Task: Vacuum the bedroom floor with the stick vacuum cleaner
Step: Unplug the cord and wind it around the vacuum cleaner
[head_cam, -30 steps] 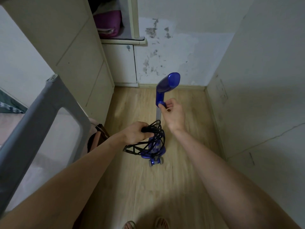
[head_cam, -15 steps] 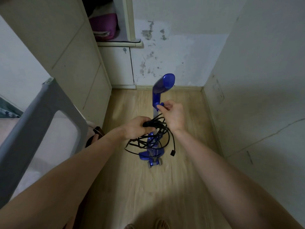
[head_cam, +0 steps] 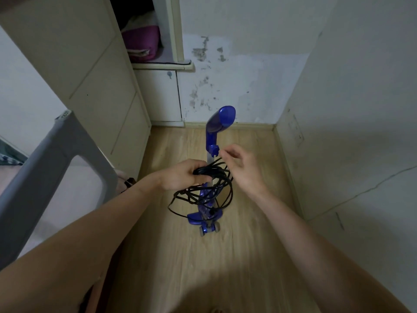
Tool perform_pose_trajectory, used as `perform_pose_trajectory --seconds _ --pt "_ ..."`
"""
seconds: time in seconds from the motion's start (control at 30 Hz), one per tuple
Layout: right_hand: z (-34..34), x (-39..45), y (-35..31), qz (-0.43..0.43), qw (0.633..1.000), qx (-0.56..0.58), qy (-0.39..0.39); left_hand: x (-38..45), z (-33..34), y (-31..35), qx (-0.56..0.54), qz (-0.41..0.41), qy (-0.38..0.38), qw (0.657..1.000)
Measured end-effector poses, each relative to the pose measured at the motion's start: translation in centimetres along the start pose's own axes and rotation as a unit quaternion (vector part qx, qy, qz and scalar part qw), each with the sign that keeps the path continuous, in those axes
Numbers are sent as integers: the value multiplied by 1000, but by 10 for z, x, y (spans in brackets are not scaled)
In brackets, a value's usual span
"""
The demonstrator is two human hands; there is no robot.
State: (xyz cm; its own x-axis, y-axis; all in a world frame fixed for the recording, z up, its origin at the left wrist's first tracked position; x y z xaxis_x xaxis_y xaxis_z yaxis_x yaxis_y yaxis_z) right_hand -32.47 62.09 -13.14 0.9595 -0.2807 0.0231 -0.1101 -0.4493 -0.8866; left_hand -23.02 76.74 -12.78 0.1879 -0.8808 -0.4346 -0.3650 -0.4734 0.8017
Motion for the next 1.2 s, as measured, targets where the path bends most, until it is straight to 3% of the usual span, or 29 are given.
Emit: perform_pose_trajectory --seconds 0.1,0.37,0.47,0.6,0.87,1.1,1.2 --pt "-10 -8 6 -5 995 -5 -100 -4 -10 14 1 36 17 999" --pt "-34 13 4 -23 984 -36 -175 -1 -19 27 -22 51 -8 998" --pt "-34 15 11 -5 978 -9 -207 0 -21 25 -34 69 30 997" --pt "-42 25 5 -29 985 23 -170 1 -26 19 -143 107 131 975" --pt "-39 52 7 -32 992 -6 -123 20 -43 0 -158 88 236 955" --pt "-22 54 20 -32 997 -36 -55 30 -34 -10 -114 96 317 937" --pt "-14 48 30 -53 989 -120 -64 33 -25 -16 -48 91 336 936"
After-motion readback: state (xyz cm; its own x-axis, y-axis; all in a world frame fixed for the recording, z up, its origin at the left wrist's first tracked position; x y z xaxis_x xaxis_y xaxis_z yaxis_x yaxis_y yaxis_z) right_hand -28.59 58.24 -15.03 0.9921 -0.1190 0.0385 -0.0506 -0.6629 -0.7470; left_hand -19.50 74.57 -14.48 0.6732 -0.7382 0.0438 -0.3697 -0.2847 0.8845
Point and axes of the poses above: each hand's wrist, its own x-axis towards the middle knuckle, its own z-axis out of the palm, y = z × x, the point moved 2 cm from there along x, towards the middle knuckle, and after that the axes turned 12 degrees about -y, right-handed, at the moved point
